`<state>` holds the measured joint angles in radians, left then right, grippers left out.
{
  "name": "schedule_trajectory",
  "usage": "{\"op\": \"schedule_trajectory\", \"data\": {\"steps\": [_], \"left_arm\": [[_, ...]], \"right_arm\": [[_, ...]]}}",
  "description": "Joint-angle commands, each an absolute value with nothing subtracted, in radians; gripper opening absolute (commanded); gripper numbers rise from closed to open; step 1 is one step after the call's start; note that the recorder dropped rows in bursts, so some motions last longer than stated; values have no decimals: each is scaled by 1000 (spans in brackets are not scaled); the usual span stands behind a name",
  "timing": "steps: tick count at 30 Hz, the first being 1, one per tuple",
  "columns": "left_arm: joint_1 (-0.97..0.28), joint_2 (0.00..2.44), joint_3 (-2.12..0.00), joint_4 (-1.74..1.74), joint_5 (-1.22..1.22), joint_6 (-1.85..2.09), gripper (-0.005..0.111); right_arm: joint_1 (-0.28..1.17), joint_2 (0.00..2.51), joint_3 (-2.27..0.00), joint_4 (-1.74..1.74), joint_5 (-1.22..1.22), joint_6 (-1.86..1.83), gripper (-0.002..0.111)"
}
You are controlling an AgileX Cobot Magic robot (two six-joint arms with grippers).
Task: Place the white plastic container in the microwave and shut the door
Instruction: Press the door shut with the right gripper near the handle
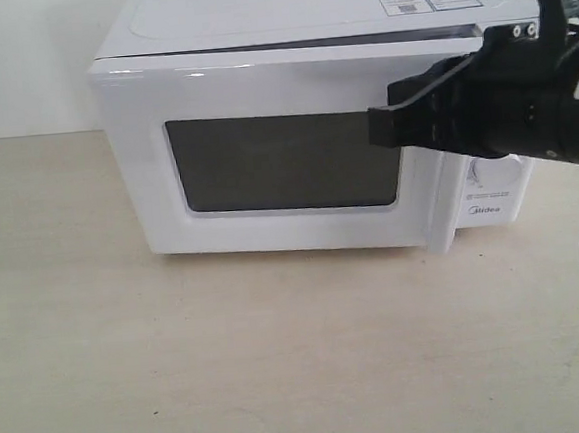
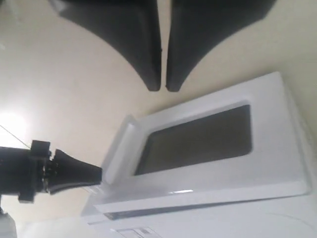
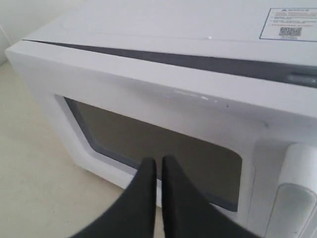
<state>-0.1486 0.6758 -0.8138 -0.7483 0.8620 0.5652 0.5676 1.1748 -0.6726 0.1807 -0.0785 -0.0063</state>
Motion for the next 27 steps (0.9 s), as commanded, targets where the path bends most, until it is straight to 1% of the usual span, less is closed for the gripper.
{"op": "schedule_trajectory", "data": {"steps": [1, 4, 7, 15, 27], "left_arm": [[-151, 544, -789, -510, 799, 338, 4], [-151, 477, -789, -378, 830, 222, 4], [-151, 401, -789, -336, 844, 189, 4], [-149, 265, -789, -83, 868, 0, 4], [-149, 235, -789, -55, 913, -46, 4]], "right_arm": [[556, 1258, -710, 179, -153, -17, 0], [552, 1305, -749, 179, -147, -38, 0], [527, 1344, -771, 181, -145, -32, 0], [445, 1359, -780, 203, -132, -36, 0], [427, 1386, -780, 205, -159, -39, 0]]}}
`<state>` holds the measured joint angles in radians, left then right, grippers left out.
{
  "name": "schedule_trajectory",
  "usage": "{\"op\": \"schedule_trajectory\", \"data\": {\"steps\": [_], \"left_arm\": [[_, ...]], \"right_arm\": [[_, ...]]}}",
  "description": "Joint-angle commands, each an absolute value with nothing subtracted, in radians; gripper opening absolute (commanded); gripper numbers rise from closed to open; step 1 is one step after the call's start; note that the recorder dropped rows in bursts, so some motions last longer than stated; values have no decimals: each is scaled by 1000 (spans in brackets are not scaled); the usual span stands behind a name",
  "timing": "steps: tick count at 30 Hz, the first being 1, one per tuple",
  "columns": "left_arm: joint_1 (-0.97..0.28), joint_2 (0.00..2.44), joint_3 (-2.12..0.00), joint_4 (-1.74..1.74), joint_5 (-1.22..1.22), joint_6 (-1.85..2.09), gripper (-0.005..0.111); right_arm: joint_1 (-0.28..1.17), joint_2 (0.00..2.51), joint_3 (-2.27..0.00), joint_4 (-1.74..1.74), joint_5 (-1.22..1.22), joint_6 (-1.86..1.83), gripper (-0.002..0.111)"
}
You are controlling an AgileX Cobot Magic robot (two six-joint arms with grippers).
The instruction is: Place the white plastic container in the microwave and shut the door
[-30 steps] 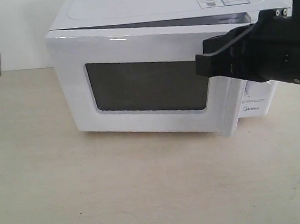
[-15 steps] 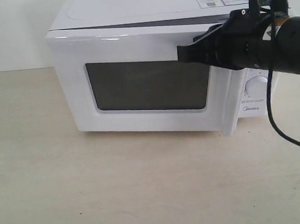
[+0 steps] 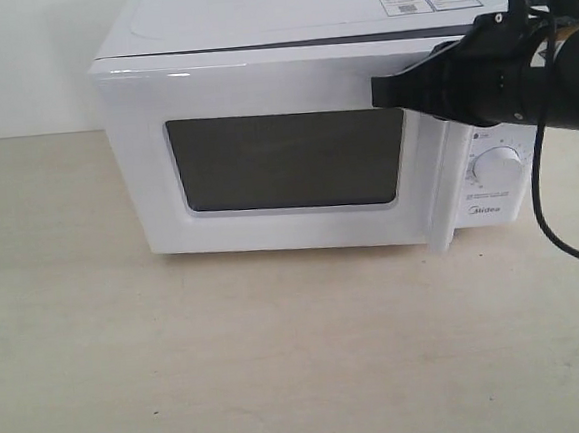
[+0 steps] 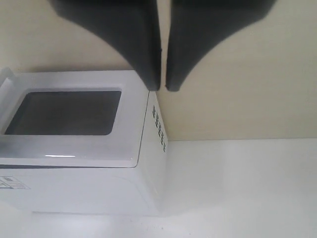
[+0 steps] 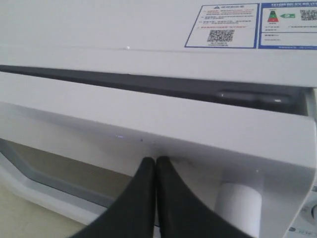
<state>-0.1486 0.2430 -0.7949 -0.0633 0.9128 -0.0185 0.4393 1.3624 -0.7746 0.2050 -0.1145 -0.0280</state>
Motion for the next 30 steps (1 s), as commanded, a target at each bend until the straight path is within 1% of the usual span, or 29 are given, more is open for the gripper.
{"op": "schedule_trajectory", "data": {"steps": [1, 7, 11, 17, 21, 25, 30], "left_arm": [[-149, 235, -789, -55, 913, -46, 4], [-149, 235, -789, -55, 916, -45, 4], [-149, 235, -789, -55, 925, -45, 4], [-149, 235, -789, -34, 920, -45, 4], [-149, 235, -789, 28, 915, -45, 4], [-149, 235, -789, 125, 954, -45, 4], [-149, 235, -789, 176, 956, -45, 4]], "right_arm": [[427, 1396, -780, 205, -178, -39, 0], [427, 1469, -852, 205, -199, -39, 0], [427, 1463, -860, 205, -169, -36, 0], [466, 1383, -850, 193, 57, -80, 0], [525, 1263, -783, 195, 58, -91, 0], [579, 1114, -650, 197, 39, -49, 0], [579, 960, -493, 197, -34, -96, 0]]}}
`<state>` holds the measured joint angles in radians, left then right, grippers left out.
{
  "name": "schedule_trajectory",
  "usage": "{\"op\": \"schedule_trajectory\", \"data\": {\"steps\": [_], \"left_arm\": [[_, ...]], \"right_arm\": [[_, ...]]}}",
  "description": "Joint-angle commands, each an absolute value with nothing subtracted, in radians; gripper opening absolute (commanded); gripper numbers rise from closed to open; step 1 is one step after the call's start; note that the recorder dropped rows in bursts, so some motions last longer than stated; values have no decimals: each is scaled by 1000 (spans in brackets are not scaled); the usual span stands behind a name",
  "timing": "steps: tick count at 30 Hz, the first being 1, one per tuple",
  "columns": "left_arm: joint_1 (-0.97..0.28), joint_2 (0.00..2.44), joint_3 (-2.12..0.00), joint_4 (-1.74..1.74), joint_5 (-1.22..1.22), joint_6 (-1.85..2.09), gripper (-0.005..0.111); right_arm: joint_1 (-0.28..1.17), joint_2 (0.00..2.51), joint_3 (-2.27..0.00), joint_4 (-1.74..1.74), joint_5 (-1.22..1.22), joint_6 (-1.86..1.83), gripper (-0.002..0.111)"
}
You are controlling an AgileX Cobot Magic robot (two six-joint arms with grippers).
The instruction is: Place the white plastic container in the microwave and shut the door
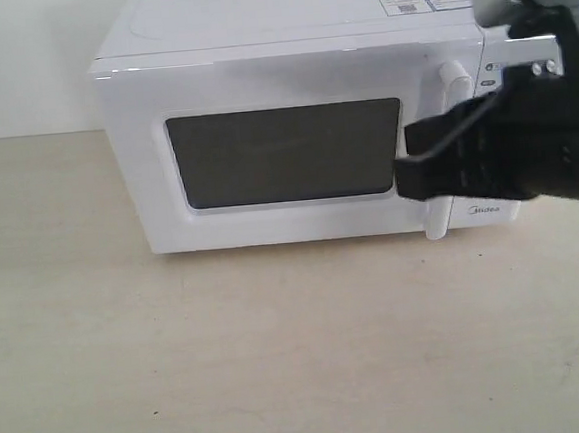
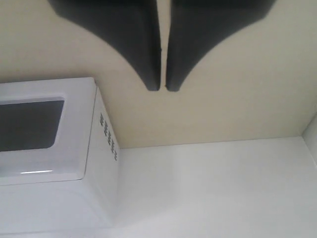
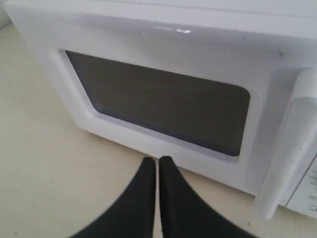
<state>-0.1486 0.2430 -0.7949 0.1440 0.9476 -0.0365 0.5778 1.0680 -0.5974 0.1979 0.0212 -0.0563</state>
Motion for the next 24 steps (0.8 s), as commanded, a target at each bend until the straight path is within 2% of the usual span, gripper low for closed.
{"op": "schedule_trajectory", "data": {"steps": [1, 10, 24], "left_arm": [[-149, 235, -789, 176, 956, -45, 4], [-149, 235, -789, 176, 956, -45, 4], [-149, 235, -789, 175, 958, -45, 4]], "right_arm": [[579, 933, -473, 197, -27, -96, 0], [579, 789, -443, 197, 93, -91, 0], [579, 789, -443, 197, 93, -93, 0]]}}
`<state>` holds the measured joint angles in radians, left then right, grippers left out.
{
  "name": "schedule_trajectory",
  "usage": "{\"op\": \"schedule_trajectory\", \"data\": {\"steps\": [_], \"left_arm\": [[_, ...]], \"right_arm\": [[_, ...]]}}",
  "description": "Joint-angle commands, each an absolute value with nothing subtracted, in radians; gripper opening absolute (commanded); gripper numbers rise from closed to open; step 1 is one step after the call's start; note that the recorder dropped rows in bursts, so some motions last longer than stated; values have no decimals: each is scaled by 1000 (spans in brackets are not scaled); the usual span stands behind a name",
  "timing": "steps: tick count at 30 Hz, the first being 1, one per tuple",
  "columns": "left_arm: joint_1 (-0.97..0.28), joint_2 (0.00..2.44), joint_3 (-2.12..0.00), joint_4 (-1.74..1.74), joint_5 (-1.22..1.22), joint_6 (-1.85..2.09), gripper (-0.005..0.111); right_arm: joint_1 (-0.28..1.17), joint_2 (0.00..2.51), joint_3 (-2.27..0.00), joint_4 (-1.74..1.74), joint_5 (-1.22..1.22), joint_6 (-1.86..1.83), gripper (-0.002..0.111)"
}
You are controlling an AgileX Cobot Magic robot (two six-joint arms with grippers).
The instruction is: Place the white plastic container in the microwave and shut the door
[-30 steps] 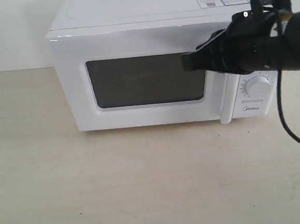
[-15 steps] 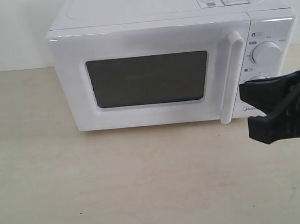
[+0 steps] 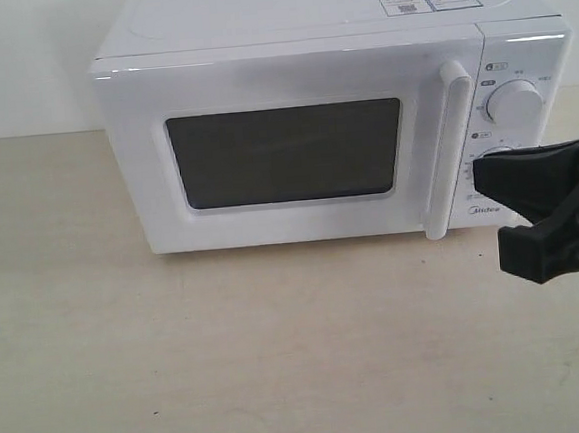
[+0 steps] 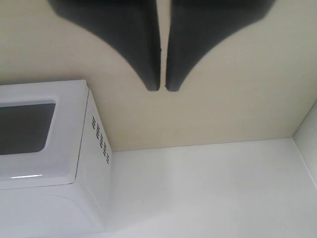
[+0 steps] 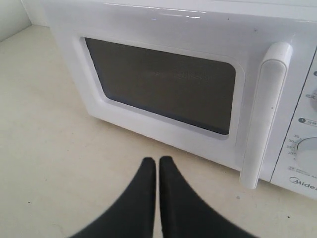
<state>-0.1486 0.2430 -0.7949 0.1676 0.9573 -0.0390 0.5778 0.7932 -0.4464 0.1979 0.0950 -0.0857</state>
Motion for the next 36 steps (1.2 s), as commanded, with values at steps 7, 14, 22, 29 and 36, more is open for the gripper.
{"op": "schedule_trajectory", "data": {"steps": [7, 14, 22, 29, 36], "left_arm": [[-149, 235, -789, 175, 958, -45, 4], [-149, 235, -789, 175, 958, -45, 4], [-149, 235, -789, 175, 958, -45, 4], [-149, 235, -789, 175, 958, -45, 4], [-149, 235, -789, 175, 958, -45, 4]], "right_arm": [[579, 789, -443, 197, 93, -91, 0], [579, 789, -443, 197, 91, -93, 0], [445, 620, -443, 178, 131, -118, 0], [94, 384, -430, 180, 267, -110, 0], [56, 182, -266, 178, 262, -110, 0]]}}
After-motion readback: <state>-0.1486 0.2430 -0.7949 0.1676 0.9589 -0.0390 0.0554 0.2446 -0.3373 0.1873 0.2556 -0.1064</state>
